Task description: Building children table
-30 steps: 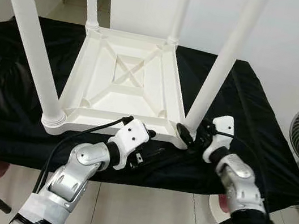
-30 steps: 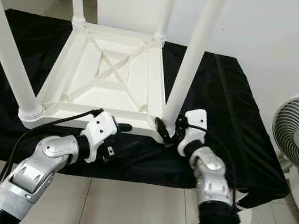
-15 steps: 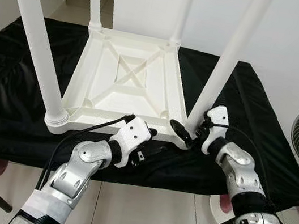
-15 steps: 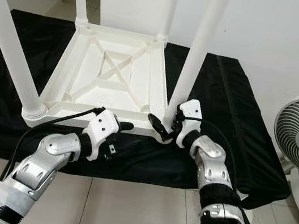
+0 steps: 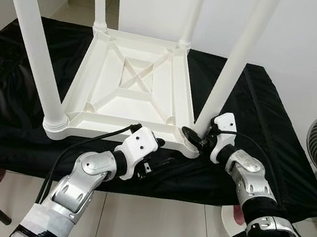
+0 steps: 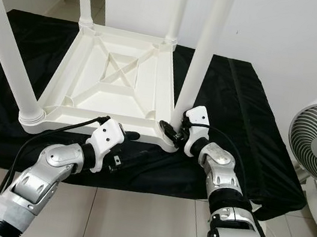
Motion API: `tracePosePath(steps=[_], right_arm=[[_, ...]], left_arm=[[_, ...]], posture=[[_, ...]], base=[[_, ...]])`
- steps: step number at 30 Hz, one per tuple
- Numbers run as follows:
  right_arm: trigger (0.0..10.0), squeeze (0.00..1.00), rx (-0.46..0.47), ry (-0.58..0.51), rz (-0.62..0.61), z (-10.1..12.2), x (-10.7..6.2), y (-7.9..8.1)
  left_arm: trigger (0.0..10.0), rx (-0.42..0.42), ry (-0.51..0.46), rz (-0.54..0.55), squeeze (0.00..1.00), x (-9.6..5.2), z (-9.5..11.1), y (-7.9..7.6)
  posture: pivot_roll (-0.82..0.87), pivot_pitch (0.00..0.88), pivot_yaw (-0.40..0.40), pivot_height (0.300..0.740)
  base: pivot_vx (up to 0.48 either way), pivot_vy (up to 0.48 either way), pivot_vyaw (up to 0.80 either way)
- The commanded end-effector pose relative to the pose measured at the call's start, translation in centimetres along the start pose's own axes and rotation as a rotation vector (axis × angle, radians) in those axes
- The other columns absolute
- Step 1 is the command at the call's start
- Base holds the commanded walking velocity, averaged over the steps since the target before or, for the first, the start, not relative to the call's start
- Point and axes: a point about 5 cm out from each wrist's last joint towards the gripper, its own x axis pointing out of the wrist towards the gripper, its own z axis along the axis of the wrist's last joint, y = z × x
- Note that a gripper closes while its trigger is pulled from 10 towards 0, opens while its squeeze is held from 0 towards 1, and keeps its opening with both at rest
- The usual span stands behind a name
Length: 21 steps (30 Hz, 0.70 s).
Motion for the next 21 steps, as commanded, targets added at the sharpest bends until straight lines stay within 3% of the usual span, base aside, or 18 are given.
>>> tracePosePath(steps=[1, 5, 9, 11, 13, 18, 21], right_arm=[[0.0, 0.00, 0.000, 0.065, 0.007, -1.7, -0.5, 0.7], [0.0, 0.00, 0.002, 0.040, -0.059, -1.7, -0.6, 0.7], [0.0, 0.00, 0.058, 0.008, -0.244, -1.6, -0.2, 0.9], [0.0, 0.00, 0.062, 0.013, -0.281, -1.6, -0.1, 1.0], [0.0, 0.00, 0.154, -0.001, -0.394, -1.9, 0.5, 2.3], [0.0, 0.00, 0.202, -0.006, -0.501, -2.0, 0.9, 3.5], [0.0, 0.00, 0.257, 0.006, -0.634, -2.2, 1.3, 5.1]], left_arm=[[10.0, 0.001, 0.002, 0.031, 0.00, 0.1, 0.0, -0.1], [10.0, 0.001, 0.003, 0.028, 0.00, 0.1, -0.1, -0.1], [10.0, 0.001, 0.008, 0.018, 0.00, -0.1, -0.2, -0.2], [10.0, 0.001, 0.008, 0.017, 0.00, -0.1, -0.2, -0.3], [10.0, 0.003, 0.008, 0.011, 0.00, 0.0, -0.1, -0.4], [10.0, 0.005, 0.006, 0.006, 0.00, 0.1, 0.0, -0.4], [10.0, 0.004, 0.004, 0.000, 0.00, 0.1, 0.0, -0.5]], posture=[[0.14, 0.000, -0.054, 0.740], [0.13, 0.000, -0.048, 0.740], [0.13, 0.000, -0.042, 0.740], [0.12, 0.000, -0.040, 0.740], [0.12, 0.000, -0.037, 0.740], [0.12, 0.000, -0.033, 0.740], [0.11, 0.000, -0.033, 0.740]], base=[[0.000, 0.000, 0.00], [0.000, 0.000, 0.00], [0.000, 0.000, 0.00], [0.000, 0.000, 0.00], [0.000, 0.000, 0.00], [0.000, 0.000, 0.00], [0.000, 0.000, 0.00]])
